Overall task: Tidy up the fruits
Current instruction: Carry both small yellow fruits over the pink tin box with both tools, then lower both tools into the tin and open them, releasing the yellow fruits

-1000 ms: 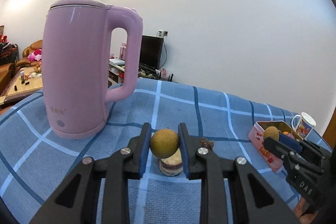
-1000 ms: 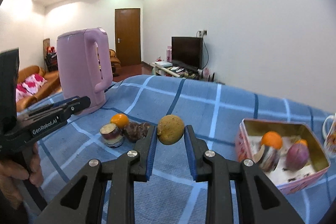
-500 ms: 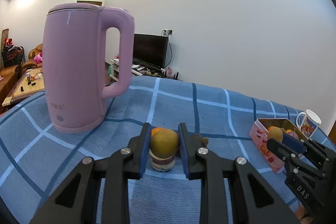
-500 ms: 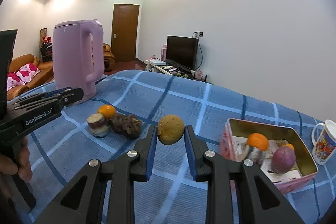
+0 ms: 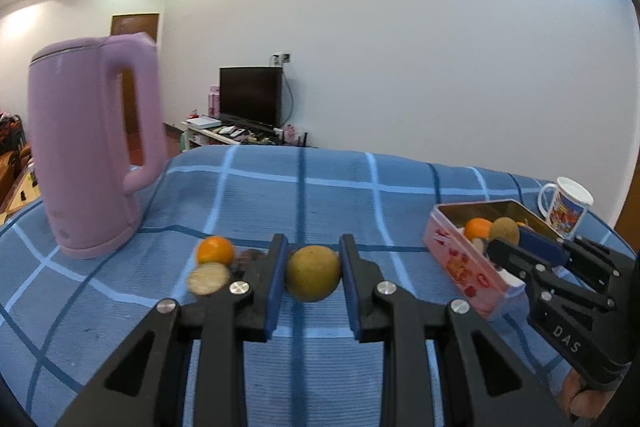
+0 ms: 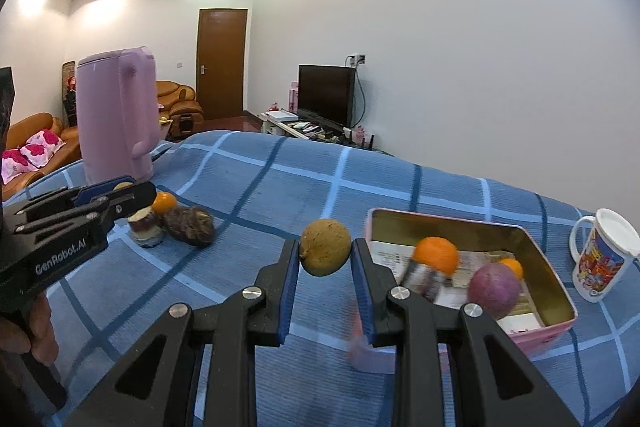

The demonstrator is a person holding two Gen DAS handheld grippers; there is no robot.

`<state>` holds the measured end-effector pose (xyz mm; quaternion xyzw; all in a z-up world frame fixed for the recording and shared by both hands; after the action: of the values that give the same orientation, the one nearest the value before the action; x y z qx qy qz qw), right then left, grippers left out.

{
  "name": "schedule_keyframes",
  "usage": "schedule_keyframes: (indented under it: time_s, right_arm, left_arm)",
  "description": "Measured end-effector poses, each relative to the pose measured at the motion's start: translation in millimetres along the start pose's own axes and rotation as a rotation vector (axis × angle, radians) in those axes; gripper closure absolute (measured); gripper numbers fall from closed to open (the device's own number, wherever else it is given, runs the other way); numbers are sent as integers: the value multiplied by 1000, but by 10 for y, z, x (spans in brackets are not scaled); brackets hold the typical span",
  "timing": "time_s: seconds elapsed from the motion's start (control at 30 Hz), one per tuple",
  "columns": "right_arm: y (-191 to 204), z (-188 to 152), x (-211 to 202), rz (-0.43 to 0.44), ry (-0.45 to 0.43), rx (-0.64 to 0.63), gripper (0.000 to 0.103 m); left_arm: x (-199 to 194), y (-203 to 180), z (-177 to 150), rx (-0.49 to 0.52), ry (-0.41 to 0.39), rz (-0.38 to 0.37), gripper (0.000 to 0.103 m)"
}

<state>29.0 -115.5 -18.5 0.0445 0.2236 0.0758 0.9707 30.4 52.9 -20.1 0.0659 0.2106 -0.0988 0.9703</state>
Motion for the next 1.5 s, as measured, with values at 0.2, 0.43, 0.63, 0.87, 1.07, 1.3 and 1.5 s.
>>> schedule_keyframes:
  time_s: [0.2, 0.43, 0.63, 0.87, 1.07, 1.3, 1.5]
  right_arm:
    - [-251, 3, -36, -12, -2, 17, 74]
    - [-546, 38, -70, -16, -6, 50, 74]
    - [-815, 109, -147, 10, -20, 105, 74]
    - [-1128, 186, -194, 30, -32, 182, 74]
    - [-1411, 250, -182, -24, -45, 218, 74]
    - [-1773, 306, -82, -107, -44, 265, 74]
    - [-1830, 330, 103, -113, -17, 272, 74]
  left_arm:
    - [60, -299, 61, 31, 0, -45, 75]
    - [119, -592, 132, 42, -8, -94, 75]
    - [185, -840, 197, 54, -2, -130, 75]
    - [283, -1172, 358, 75, -17, -175, 75]
    - [416, -1449, 465, 90, -12, -209, 75]
    - [587, -1696, 545, 105, 1, -227, 75]
    - [719, -1795, 594, 93, 18, -218, 75]
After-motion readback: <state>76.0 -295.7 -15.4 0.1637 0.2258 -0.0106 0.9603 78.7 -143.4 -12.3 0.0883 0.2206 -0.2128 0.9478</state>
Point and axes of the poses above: each gripper's, at about its wrist camera, not at the fingertips, and x roughly the way its jaws point, y to its left, z to its top, the point moved 5 cm from there along x, roughly the way its jaws point, and after that the axes turned 12 degrees about x, right-handed, at the moved point
